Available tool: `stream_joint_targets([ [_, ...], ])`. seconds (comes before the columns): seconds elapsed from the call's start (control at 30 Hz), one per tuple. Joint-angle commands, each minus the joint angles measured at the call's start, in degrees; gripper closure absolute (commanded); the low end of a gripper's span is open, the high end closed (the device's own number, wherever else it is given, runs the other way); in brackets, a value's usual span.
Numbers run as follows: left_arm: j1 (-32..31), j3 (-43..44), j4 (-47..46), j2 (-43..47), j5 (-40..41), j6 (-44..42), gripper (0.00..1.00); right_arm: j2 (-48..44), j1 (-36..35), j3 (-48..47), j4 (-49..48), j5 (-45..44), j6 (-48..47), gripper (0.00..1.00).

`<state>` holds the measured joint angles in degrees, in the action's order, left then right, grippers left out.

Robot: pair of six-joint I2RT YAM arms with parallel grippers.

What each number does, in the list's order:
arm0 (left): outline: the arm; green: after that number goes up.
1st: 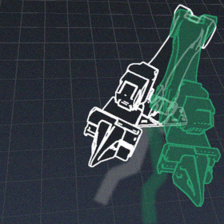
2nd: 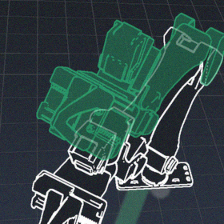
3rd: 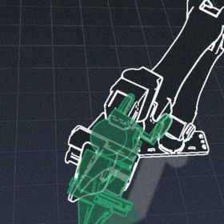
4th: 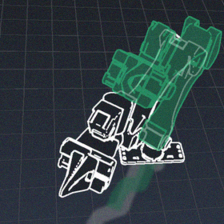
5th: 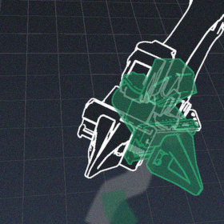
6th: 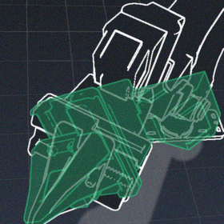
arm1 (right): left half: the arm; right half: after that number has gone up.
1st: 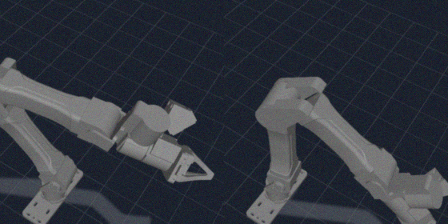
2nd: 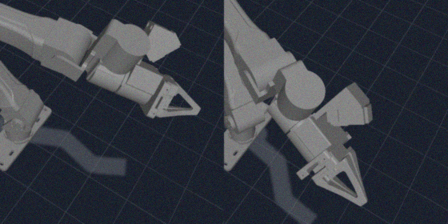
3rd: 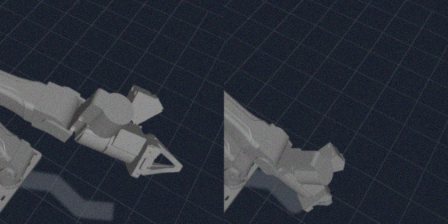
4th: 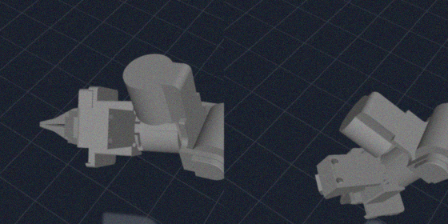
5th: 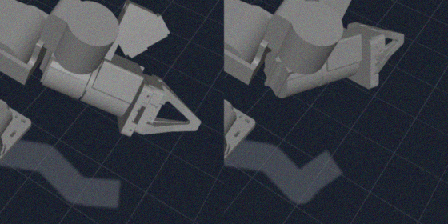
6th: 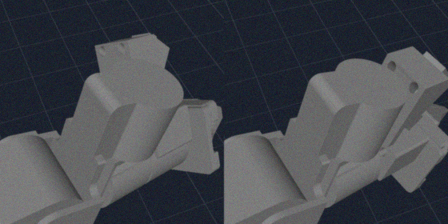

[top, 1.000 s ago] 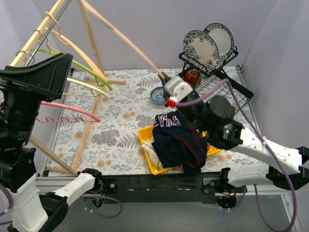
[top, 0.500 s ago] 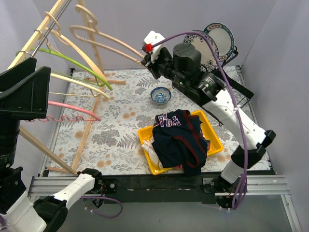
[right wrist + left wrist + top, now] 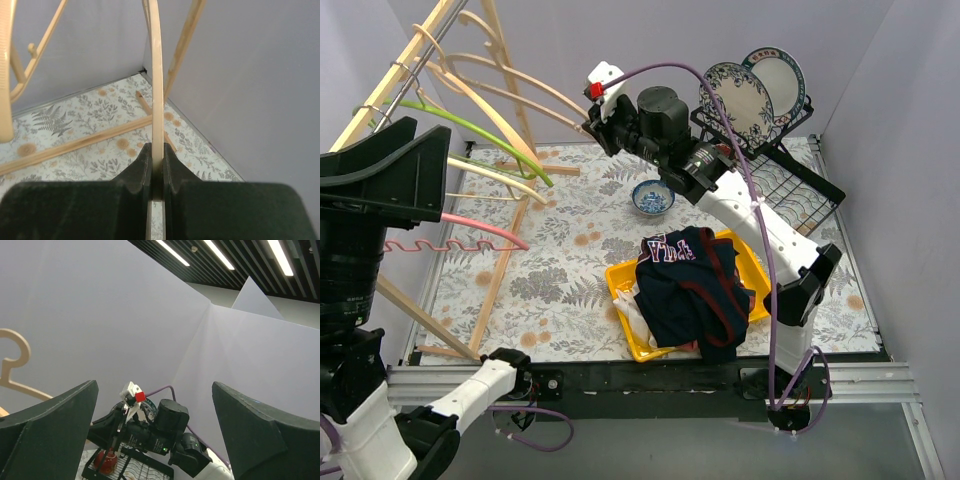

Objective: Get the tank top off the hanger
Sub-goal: Place the hanger at the clothesline.

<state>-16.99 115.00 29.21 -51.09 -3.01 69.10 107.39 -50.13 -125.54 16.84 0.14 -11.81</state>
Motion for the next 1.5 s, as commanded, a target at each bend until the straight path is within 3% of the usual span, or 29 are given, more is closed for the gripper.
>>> stream_joint_targets([
  [0.0,0.03,-0.39,-1.79,0.29,1.69,-1.16,0.02,1.49,0.65,-4.19,-9.98,-1.65,1.97,0.99],
  [0.47,0.03,0.93,-2.06,-0.06,1.6,-0.99,0.02,8.18,1.0,-9.2,-19.03,3.2,4.17,0.99],
  [1.03,0.03,-0.65,-1.44,1.25,2.04,-2.39,0.02,18.02,0.74,-13.24,-24.93,8.38,13.13,0.99],
  [1.47,0.03,-0.13,-1.62,-0.15,1.69,-2.83,0.02,19.52,0.91,-13.16,-26.24,6.45,14.27,0.99],
])
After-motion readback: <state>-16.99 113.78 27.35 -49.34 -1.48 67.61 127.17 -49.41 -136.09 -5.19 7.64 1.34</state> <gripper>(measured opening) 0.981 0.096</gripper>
